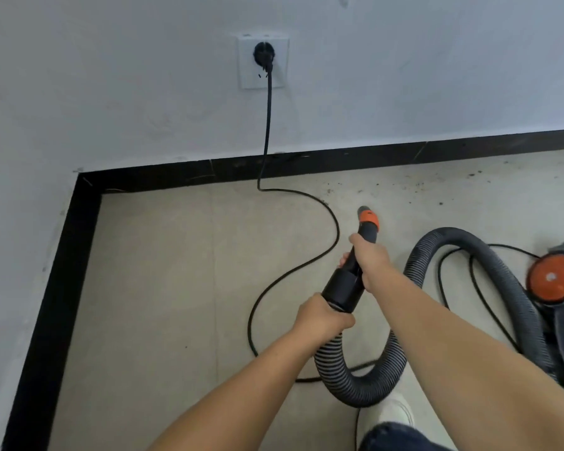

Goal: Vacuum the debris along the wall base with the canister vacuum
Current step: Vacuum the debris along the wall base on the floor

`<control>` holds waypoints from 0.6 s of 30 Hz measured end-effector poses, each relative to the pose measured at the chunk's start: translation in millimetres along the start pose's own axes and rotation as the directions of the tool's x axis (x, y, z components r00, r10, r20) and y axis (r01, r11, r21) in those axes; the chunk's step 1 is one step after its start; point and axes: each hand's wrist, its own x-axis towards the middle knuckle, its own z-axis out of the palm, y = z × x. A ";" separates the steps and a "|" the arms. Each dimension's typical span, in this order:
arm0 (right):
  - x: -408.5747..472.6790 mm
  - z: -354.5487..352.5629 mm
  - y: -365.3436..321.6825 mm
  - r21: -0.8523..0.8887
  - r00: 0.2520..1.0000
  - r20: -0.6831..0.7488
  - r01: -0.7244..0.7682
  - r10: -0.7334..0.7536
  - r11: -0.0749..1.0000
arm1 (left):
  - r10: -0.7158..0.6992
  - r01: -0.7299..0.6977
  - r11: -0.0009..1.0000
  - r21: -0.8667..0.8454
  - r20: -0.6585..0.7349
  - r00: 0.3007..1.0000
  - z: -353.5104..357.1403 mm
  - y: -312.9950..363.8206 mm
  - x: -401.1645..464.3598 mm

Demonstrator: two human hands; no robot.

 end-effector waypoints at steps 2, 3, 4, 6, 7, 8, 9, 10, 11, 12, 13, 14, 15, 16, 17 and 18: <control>12.9 -13.1 6.0 -0.036 0.999 -0.011 -0.037 0.037 0.999 | -0.028 0.028 1.000 -0.008 0.006 1.000 18.8 -4.0 9.7; 17.3 -17.8 9.0 -0.051 0.999 -0.005 -0.048 0.048 0.998 | -0.044 0.044 0.999 -0.009 -0.011 0.999 26.9 -6.8 13.2; 23.1 -20.1 11.4 -0.064 0.998 0.016 -0.056 0.057 0.996 | -0.060 0.059 0.998 -0.021 -0.032 0.998 34.3 -10.2 17.4; 31.5 -19.9 15.1 -0.098 0.995 0.067 -0.061 0.067 0.993 | -0.086 0.081 0.995 -0.065 -0.077 0.993 45.9 -16.0 22.2; 35.1 -18.3 17.3 -0.121 0.994 0.090 -0.059 0.070 0.991 | -0.097 0.087 0.992 -0.090 -0.102 0.990 50.1 -17.7 22.9; 38.7 -15.6 20.2 -0.142 0.991 0.113 -0.053 0.069 0.988 | -0.110 0.095 0.989 -0.115 -0.126 0.986 52.9 -19.8 23.7; 40.8 -12.6 23.2 -0.162 0.988 0.140 -0.045 0.068 0.986 | -0.122 0.101 0.985 -0.139 -0.148 0.981 54.7 -22.3 24.1; 41.9 -9.1 26.0 -0.176 0.983 0.171 -0.038 0.069 0.984 | -0.132 0.105 0.982 -0.160 -0.167 0.977 55.8 -25.2 24.0; 41.7 -5.5 27.6 -0.188 0.977 0.199 -0.034 0.072 0.982 | -0.135 0.102 0.978 -0.180 -0.184 0.974 56.0 -27.4 23.5; 41.9 -2.0 28.5 -0.197 0.973 0.219 -0.031 0.075 0.980 | -0.140 0.100 0.974 -0.203 -0.197 0.970 55.5 -29.1 23.6; 42.1 0.7 27.6 -0.203 0.971 0.228 -0.026 0.073 0.979 | -0.144 0.098 0.970 -0.221 -0.202 0.969 54.2 -29.6 24.7; 44.1 2.1 26.3 -0.203 0.973 0.222 -0.022 0.068 0.979 | -0.146 0.099 0.969 -0.228 -0.198 0.969 52.0 -28.9 26.7; 46.0 1.8 23.1 -0.199 0.976 0.209 -0.020 0.063 0.980 | -0.137 0.095 0.971 -0.221 -0.184 0.973 48.9 -26.9 29.9; 49.2 0.0 19.3 -0.191 0.979 0.196 -0.021 0.059 0.981 | -0.121 0.088 0.975 -0.204 -0.158 0.980 46.2 -24.0 33.9; 53.4 -2.9 15.4 -0.179 0.981 0.183 -0.027 0.060 0.983 | -0.102 0.077 0.979 -0.188 -0.127 0.987 44.4 -20.0 37.4; 57.9 -5.5 11.8 -0.171 0.983 0.173 -0.032 0.062 0.985 | -0.090 0.072 0.981 -0.179 -0.098 0.991 43.5 -15.7 41.0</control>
